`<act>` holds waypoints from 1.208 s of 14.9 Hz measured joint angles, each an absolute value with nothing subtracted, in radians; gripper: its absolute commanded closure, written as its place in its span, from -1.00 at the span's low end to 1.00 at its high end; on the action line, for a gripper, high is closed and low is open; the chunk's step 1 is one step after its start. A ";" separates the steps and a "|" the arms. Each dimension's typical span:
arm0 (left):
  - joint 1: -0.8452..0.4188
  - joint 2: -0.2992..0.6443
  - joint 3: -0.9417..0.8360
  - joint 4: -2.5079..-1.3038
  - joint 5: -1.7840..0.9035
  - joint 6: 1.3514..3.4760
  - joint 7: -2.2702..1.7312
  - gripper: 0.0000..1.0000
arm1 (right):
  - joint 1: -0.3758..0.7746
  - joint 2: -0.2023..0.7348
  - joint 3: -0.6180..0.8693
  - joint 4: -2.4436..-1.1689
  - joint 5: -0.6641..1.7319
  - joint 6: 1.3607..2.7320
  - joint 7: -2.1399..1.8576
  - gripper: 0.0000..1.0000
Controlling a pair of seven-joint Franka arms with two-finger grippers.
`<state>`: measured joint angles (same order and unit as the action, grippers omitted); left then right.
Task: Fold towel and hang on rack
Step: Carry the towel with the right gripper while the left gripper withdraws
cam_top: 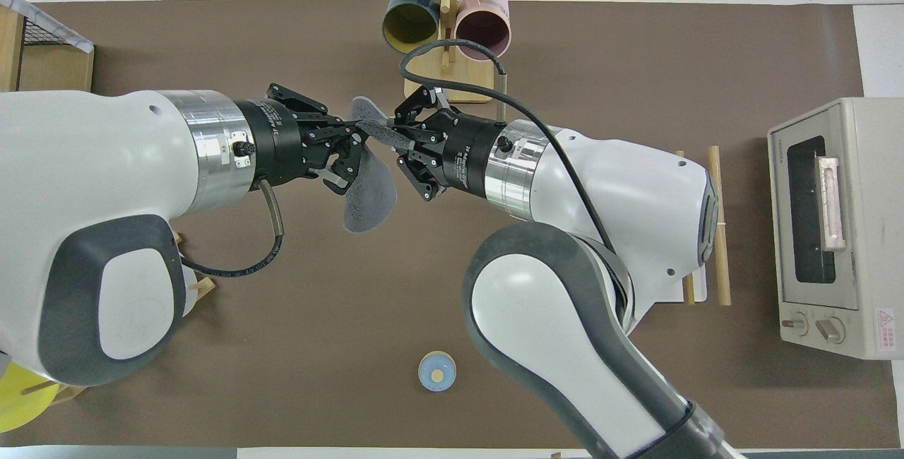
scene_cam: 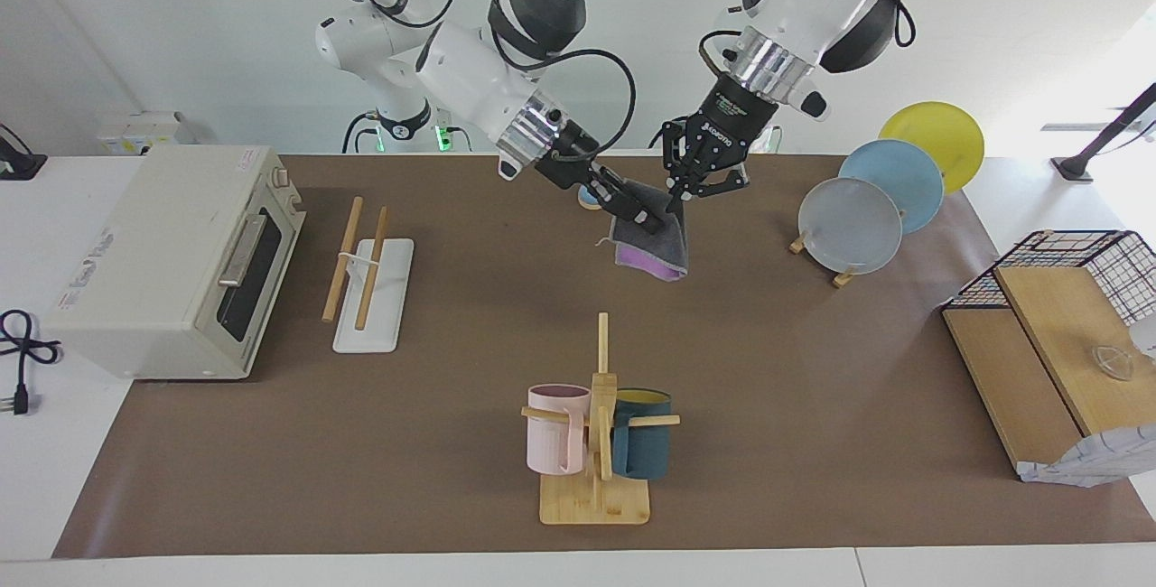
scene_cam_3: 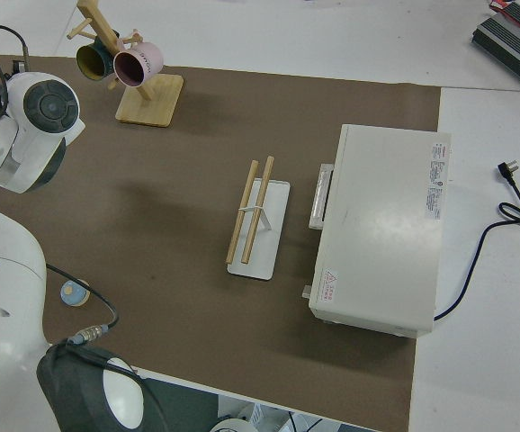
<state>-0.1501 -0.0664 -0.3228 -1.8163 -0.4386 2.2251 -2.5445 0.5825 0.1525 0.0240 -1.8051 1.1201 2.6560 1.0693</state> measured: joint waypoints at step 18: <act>0.019 -0.162 -0.299 -1.992 -0.437 2.160 -1.876 -1.00 | 0.167 0.015 0.000 -1.908 0.679 1.866 0.219 1.00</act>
<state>0.0187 -0.1617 -0.2993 -1.9920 -0.4374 2.1597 -1.8763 0.1666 0.0154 0.0001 -1.9083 0.6795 1.8663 0.2190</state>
